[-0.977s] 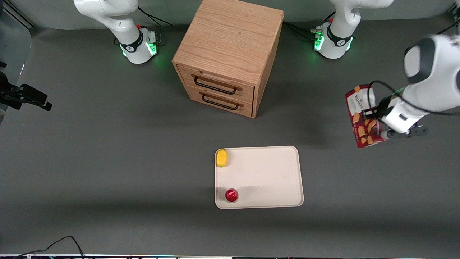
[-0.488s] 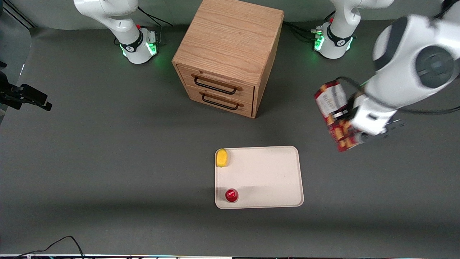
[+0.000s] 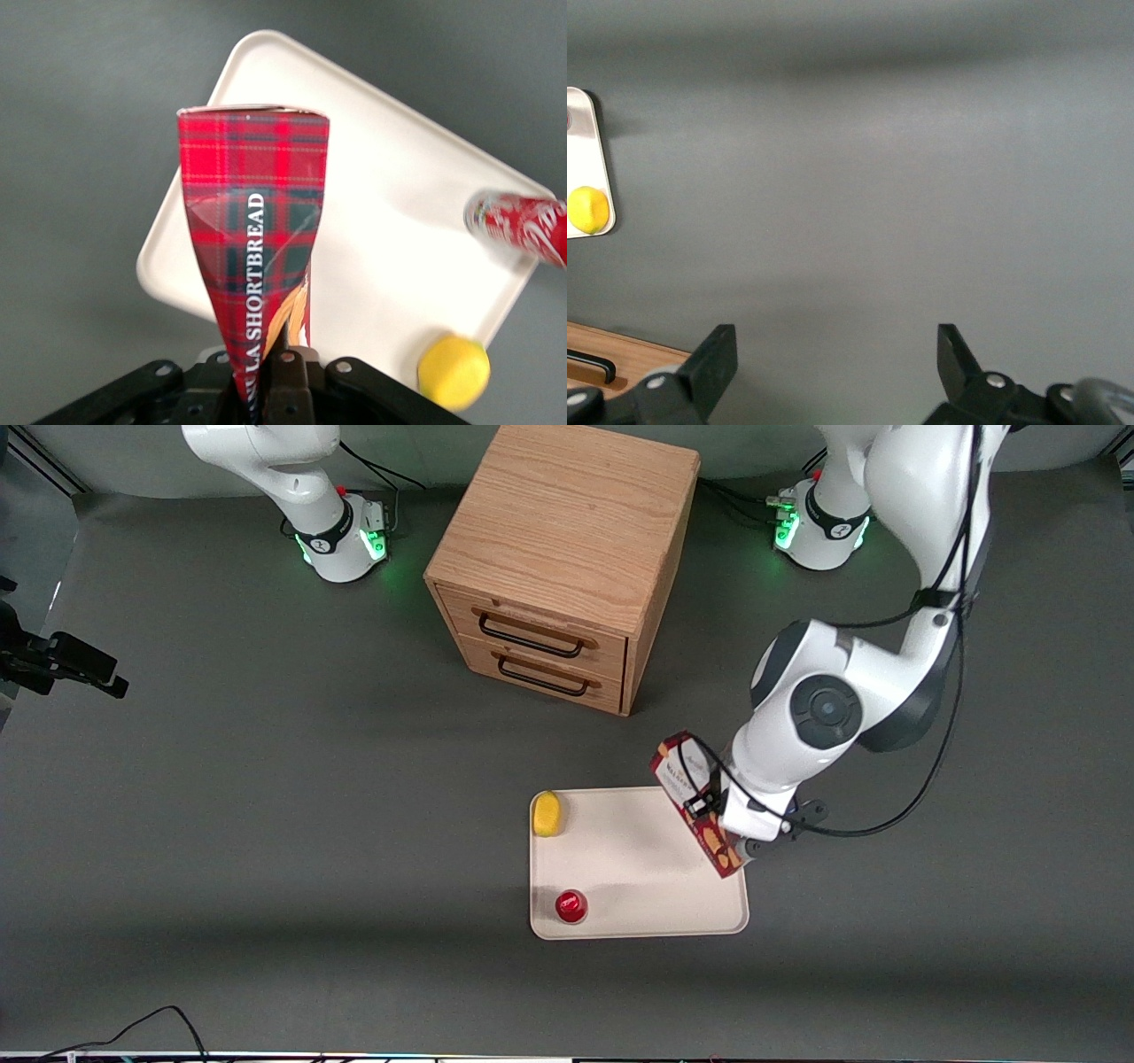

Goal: Place red cookie box on tray
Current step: 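Lower the box onto the tray beside the red object and open the gripper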

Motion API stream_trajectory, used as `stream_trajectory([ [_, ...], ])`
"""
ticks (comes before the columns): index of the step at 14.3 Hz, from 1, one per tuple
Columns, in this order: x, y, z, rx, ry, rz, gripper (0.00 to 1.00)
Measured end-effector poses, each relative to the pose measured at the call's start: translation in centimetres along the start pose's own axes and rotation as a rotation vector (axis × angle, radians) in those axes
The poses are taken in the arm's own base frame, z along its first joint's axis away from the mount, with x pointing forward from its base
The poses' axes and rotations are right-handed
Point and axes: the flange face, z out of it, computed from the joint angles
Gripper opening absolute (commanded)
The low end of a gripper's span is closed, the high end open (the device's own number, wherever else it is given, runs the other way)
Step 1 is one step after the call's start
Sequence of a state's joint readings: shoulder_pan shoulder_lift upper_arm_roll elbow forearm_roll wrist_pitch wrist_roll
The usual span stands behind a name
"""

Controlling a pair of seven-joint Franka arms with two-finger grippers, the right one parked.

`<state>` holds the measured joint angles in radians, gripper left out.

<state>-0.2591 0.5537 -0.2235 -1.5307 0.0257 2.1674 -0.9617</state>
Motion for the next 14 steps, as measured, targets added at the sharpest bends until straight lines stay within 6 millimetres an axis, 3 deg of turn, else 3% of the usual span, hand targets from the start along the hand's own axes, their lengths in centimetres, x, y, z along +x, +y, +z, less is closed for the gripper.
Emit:
stream_trajectory([
  [5, 0.4, -0.1, 7.6, 0.058, 0.046, 0.07, 0.0],
  [9, 0.3, 0.1, 11.4, 0.043, 0.073, 0.102, 0.0],
  [10, 0.4, 0.2, 11.5, 0.035, 0.078, 0.103, 0.07],
  [11, 0.4, 0.2, 11.4, 0.035, 0.08, 0.104, 0.58],
  [12, 0.5, 0.2, 11.4, 0.035, 0.081, 0.103, 1.0],
  [14, 0.7, 0.1, 11.3, 0.034, 0.085, 0.1, 1.0],
])
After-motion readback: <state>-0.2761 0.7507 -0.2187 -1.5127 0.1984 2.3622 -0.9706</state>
